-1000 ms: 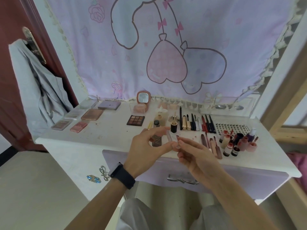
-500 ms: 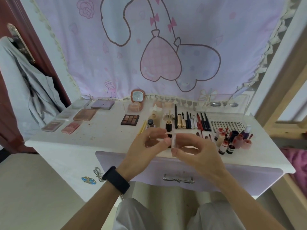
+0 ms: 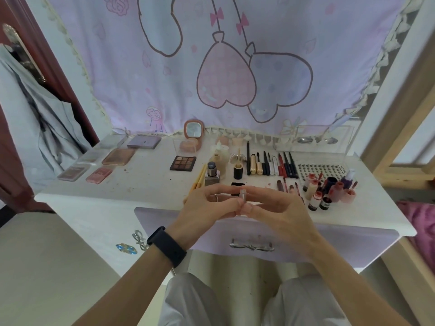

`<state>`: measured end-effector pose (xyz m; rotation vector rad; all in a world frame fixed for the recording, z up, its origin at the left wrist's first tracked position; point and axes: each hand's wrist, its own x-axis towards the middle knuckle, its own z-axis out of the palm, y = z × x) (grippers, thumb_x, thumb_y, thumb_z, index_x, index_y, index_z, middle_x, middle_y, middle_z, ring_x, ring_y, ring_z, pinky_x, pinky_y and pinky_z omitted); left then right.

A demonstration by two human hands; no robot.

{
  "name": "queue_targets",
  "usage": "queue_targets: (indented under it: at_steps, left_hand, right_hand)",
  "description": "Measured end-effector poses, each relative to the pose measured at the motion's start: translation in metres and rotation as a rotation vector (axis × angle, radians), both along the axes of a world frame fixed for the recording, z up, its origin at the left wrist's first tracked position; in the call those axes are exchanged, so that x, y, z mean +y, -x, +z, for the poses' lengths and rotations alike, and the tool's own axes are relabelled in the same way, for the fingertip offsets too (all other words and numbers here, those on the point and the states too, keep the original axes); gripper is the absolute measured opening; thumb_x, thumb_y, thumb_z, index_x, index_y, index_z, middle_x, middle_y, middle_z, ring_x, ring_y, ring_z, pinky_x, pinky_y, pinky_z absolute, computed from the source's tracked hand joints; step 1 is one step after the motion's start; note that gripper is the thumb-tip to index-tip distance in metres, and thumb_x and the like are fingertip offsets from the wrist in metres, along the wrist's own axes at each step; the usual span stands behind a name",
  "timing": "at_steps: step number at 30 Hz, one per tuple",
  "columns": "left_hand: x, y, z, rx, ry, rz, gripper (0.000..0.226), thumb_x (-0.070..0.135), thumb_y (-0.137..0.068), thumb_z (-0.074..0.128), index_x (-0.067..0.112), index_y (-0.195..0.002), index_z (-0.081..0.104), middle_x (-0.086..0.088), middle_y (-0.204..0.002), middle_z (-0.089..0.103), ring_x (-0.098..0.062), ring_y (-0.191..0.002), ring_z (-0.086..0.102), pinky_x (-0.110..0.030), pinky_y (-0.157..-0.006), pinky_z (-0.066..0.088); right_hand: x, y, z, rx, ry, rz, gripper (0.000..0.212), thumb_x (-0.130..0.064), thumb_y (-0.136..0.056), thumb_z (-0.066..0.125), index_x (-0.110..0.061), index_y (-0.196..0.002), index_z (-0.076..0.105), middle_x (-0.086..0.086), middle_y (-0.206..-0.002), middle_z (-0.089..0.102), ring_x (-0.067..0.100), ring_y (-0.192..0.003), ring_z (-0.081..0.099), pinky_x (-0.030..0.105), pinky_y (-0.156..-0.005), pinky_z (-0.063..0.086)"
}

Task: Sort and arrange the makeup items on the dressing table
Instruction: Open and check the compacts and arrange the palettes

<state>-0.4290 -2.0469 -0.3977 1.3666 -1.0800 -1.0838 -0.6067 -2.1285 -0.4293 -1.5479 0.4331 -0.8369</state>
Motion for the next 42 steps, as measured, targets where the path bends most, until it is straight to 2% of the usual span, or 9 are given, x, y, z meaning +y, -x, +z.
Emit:
queue_targets:
  at_steps: [6, 10, 15, 19, 23, 28, 33, 37, 42]
  left_hand:
    - [-0.003, 0.004, 0.000, 0.033, -0.059, 0.042, 0.022, 0.019, -0.084, 0.077, 0.017, -0.106, 0.076, -0.007, -0.091, 0.078, -0.021, -0.089, 0.075, -0.023, -0.077, 0.058]
    - [-0.005, 0.000, 0.004, 0.194, -0.198, -0.043, 0.037, 0.035, -0.082, 0.076, 0.014, -0.112, 0.074, -0.015, -0.103, 0.075, -0.028, -0.101, 0.072, -0.029, -0.086, 0.058]
    - [-0.003, -0.003, -0.002, 0.075, -0.177, -0.092, 0.052, 0.057, -0.079, 0.070, 0.018, -0.113, 0.074, -0.008, -0.104, 0.076, -0.023, -0.099, 0.072, -0.030, -0.089, 0.056]
    - [-0.002, 0.001, -0.003, 0.020, -0.104, -0.082, 0.052, 0.058, -0.077, 0.073, 0.021, -0.113, 0.073, -0.002, -0.104, 0.076, -0.020, -0.098, 0.073, -0.029, -0.089, 0.057]
    - [-0.002, 0.003, -0.001, -0.147, 0.073, -0.035, 0.036, 0.047, -0.079, 0.077, 0.033, -0.111, 0.074, 0.010, -0.103, 0.076, -0.008, -0.097, 0.071, -0.022, -0.083, 0.057]
    - [-0.003, 0.003, -0.001, -0.147, 0.198, -0.038, 0.029, 0.026, -0.084, 0.079, 0.027, -0.112, 0.076, 0.008, -0.104, 0.076, -0.011, -0.096, 0.073, -0.018, -0.080, 0.056]
    - [-0.007, 0.007, -0.007, 0.073, 0.165, 0.031, 0.029, 0.023, -0.086, 0.077, 0.022, -0.115, 0.075, -0.006, -0.105, 0.076, -0.023, -0.102, 0.072, -0.035, -0.088, 0.058]
    - [-0.008, 0.010, -0.010, 0.309, 0.086, 0.082, 0.022, 0.021, -0.088, 0.073, 0.021, -0.110, 0.077, -0.011, -0.107, 0.075, -0.027, -0.099, 0.073, -0.028, -0.079, 0.059]
    - [-0.008, 0.006, -0.012, 0.497, 0.026, 0.107, 0.017, 0.018, -0.091, 0.068, 0.019, -0.104, 0.079, -0.014, -0.109, 0.074, -0.029, -0.097, 0.074, -0.024, -0.073, 0.059]
  right_hand:
    - [0.001, 0.002, -0.003, 0.072, 0.026, -0.033, 0.045, -0.031, -0.087, 0.078, -0.020, -0.130, 0.068, 0.002, -0.117, 0.075, 0.024, -0.106, 0.073, 0.045, -0.093, 0.058]
    - [-0.002, 0.008, 0.000, 0.210, 0.196, -0.092, 0.056, -0.044, -0.076, 0.085, -0.034, -0.129, 0.068, -0.010, -0.115, 0.073, 0.014, -0.090, 0.075, 0.029, -0.082, 0.061]
    - [-0.008, 0.009, 0.002, 0.245, 0.299, -0.151, 0.036, -0.030, -0.082, 0.083, -0.026, -0.117, 0.075, -0.015, -0.097, 0.077, 0.006, -0.089, 0.074, 0.023, -0.081, 0.060]
    - [-0.003, 0.007, -0.002, 0.209, 0.349, -0.236, 0.039, -0.040, -0.081, 0.073, -0.026, -0.117, 0.074, -0.017, -0.095, 0.077, 0.006, -0.089, 0.074, 0.022, -0.079, 0.059]
    - [-0.001, 0.006, 0.001, 0.162, 0.263, -0.209, 0.031, -0.040, -0.079, 0.072, -0.034, -0.110, 0.074, -0.017, -0.096, 0.077, 0.006, -0.088, 0.075, 0.016, -0.077, 0.057]
    - [-0.001, 0.007, 0.008, 0.138, 0.164, -0.169, 0.033, -0.036, -0.081, 0.078, -0.024, -0.112, 0.076, -0.008, -0.097, 0.079, 0.012, -0.091, 0.075, 0.021, -0.080, 0.059]
    - [0.004, 0.001, 0.011, 0.085, 0.122, -0.244, 0.021, -0.017, -0.088, 0.076, -0.026, -0.108, 0.078, -0.008, -0.094, 0.079, 0.011, -0.090, 0.075, 0.019, -0.079, 0.058]
    - [0.005, -0.003, 0.012, 0.080, 0.053, -0.360, 0.013, -0.019, -0.092, 0.071, -0.026, -0.099, 0.080, -0.003, -0.083, 0.079, 0.015, -0.078, 0.076, 0.024, -0.071, 0.060]
    - [0.001, -0.004, 0.018, 0.047, -0.140, -0.364, 0.028, -0.017, -0.096, 0.063, -0.023, -0.078, 0.083, 0.010, -0.079, 0.077, 0.025, -0.075, 0.076, 0.024, -0.063, 0.059]
